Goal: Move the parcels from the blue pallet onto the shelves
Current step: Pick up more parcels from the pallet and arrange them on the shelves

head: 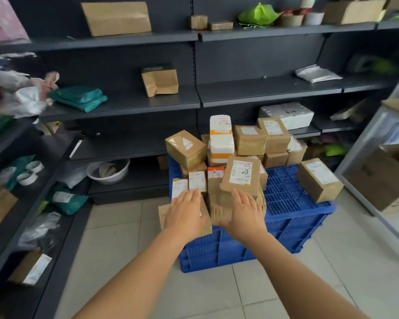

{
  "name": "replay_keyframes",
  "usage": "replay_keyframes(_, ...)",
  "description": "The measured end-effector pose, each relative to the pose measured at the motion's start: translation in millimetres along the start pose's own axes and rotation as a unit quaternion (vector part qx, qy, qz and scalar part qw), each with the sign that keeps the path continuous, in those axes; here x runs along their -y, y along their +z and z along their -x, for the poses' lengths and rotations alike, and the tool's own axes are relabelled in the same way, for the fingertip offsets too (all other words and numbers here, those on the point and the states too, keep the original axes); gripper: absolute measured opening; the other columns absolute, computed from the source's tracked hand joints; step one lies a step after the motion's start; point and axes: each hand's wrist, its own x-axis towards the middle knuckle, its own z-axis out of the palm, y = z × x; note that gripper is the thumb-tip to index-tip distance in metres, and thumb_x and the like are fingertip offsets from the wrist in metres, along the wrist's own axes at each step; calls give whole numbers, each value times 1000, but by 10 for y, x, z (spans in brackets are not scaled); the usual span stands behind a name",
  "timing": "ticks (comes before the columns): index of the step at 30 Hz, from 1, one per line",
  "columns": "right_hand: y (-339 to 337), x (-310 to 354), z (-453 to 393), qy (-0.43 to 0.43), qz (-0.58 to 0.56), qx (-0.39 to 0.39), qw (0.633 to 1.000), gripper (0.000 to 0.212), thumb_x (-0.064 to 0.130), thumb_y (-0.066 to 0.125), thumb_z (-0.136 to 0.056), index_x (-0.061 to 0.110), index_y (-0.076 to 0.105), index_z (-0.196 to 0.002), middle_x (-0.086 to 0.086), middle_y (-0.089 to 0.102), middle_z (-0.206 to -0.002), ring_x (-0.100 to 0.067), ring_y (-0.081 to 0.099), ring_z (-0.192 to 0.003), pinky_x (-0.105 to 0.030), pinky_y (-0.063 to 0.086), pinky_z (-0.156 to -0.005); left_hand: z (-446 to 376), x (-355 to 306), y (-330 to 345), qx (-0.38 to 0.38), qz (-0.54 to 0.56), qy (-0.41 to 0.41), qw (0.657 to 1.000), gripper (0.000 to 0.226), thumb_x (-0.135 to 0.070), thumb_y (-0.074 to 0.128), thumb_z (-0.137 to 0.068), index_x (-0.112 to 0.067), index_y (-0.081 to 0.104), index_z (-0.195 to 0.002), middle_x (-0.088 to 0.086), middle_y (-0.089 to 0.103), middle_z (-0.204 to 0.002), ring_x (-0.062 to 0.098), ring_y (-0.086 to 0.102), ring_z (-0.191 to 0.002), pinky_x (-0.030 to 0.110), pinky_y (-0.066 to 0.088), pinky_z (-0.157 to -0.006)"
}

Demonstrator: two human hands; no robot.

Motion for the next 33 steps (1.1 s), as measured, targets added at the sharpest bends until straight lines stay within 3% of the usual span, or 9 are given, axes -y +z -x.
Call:
replay_keyframes(10, -48, -548, -829, 54, -17, 20, 998, 96, 50, 64, -84, 18, 4, -152, -4, 14, -159, -24, 10, -146, -42, 14, -119, -991, -362, 267, 38, 10, 15, 999, 78, -43, 52, -95, -16, 9, -154, 1, 17, -159, 19, 14, -146, 38, 14, -118)
replay_keyframes(20, -239, -549, -1932, 60, 8, -4, 998, 92, 50, 61, -87, 14, 7, -153, -4, 15, -158, -26, 12, -146, -42, 19, -116, -2186, -195, 252, 29, 15, 34, 999, 76, -45, 49, -95, -17, 10, -154, 2, 20, -158, 21, 17, -146, 39, 17, -117)
replay_keyframes(29, -94, -400, -3186, 104, -56, 11, 993, 85, 42, 68, -81, 18, 20, -147, -2, 33, -148, -27, 28, -138, -41, 28, -113, -3443, 149, 422, 61, 80, 10, 995, 82, -43, 58, -91, -21, 9, -153, 0, 34, -150, 21, 35, -135, 40, 37, -108)
replay_keyframes(33, 61, -471, -3611, 115, -83, 22, 990, 93, 39, 71, -81, 18, 13, -150, -4, 32, -150, -27, 28, -139, -42, 28, -112, -3835, 211, 578, 80, 105, -24, 991, 90, -39, 65, -87, -24, 5, -153, 2, 34, -150, 22, 38, -134, 41, 41, -105)
